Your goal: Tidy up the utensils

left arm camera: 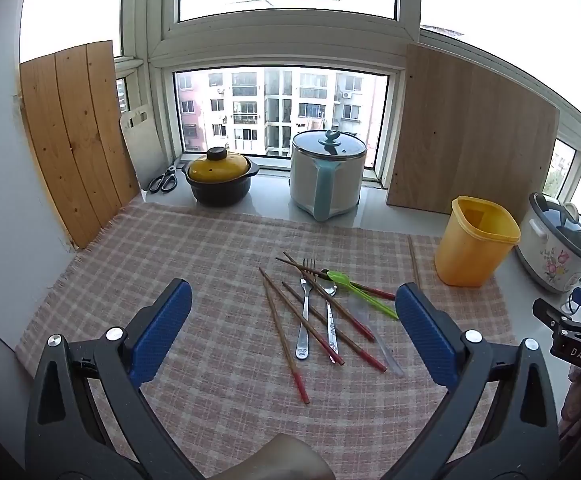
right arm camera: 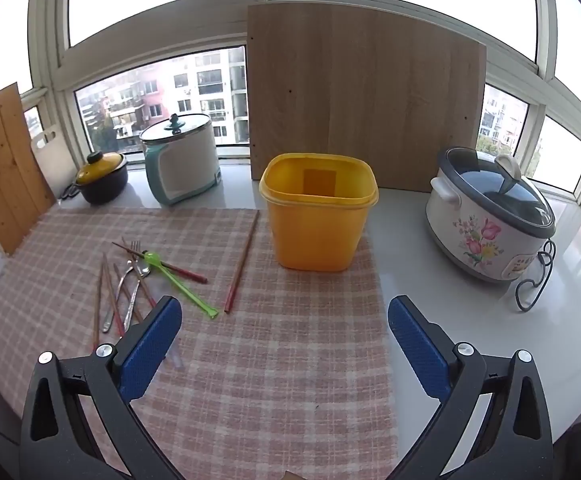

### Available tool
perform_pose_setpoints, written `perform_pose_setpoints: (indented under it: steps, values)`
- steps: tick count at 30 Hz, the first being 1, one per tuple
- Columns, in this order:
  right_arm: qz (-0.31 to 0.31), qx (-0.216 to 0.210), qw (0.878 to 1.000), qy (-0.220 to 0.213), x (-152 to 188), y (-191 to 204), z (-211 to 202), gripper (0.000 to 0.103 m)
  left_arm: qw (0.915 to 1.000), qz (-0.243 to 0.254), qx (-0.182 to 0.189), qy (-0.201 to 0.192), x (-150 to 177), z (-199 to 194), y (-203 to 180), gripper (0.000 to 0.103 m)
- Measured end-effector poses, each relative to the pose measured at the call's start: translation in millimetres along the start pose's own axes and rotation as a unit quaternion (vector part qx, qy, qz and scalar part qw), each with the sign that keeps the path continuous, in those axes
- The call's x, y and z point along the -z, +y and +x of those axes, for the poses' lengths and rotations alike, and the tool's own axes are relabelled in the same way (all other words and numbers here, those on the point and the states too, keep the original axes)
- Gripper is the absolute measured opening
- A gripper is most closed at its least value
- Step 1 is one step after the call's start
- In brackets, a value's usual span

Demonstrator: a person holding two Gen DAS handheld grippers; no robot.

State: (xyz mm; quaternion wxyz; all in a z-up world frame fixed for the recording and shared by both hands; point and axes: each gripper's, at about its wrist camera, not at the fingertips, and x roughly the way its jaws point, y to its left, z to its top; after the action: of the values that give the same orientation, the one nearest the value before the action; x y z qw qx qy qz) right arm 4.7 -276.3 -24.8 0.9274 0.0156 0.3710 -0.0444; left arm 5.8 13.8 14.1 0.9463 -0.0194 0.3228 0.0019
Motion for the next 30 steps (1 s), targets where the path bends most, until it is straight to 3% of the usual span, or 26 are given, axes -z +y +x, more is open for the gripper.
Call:
perform_pose_setpoints:
  steps: [30]
  values:
    - [0.003, 0.003, 1.0, 0.004, 3.7, 0.2, 2.4, 0.102, 1.0, -0.004, -0.002, -0.002, 1.3, 0.4, -8.1, 0.103]
